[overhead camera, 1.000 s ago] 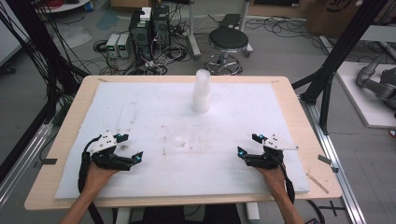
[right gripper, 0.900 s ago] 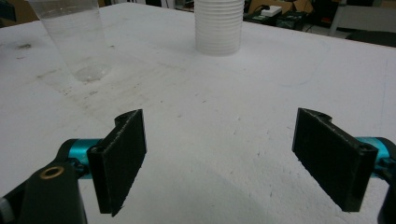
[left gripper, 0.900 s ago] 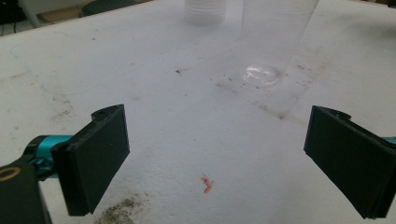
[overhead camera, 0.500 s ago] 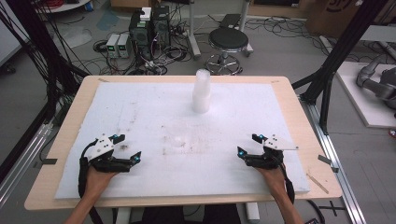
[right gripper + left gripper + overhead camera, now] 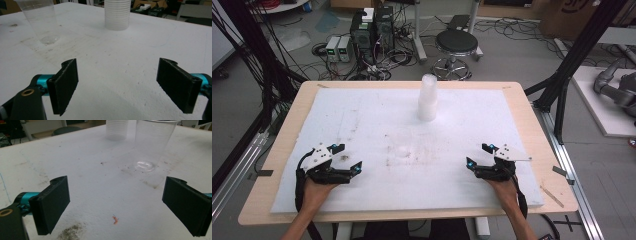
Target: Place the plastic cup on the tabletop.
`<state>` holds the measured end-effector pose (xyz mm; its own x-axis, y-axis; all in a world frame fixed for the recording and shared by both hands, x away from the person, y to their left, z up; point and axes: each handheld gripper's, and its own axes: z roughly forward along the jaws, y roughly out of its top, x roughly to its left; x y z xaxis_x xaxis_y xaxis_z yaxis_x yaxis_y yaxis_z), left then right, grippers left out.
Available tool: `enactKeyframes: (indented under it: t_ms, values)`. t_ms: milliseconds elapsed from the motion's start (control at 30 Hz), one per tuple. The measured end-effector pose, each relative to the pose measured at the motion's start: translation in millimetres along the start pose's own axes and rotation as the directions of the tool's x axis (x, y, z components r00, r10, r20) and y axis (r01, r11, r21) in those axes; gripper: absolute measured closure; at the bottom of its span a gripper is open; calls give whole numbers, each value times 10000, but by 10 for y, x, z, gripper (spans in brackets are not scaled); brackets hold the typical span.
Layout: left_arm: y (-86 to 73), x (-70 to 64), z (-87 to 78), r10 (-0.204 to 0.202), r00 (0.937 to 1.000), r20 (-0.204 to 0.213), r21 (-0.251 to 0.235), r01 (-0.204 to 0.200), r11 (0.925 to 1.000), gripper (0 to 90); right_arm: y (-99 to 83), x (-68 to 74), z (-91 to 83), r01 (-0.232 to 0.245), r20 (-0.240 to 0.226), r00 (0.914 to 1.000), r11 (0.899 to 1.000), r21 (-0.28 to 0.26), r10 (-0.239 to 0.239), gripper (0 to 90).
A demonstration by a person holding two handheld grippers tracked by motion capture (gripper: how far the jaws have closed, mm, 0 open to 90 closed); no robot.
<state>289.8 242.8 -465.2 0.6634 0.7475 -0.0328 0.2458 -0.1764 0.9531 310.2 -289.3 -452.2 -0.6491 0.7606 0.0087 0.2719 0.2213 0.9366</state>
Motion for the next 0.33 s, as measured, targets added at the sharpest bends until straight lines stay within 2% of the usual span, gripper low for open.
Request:
enactKeyframes:
  t_ms: [333]
  values:
    - [-10, 13, -26, -139, 9999, -7, -166, 138, 9998, 71, -8, -17, -16, -151, 5, 9999, 9997, -179, 151, 172]
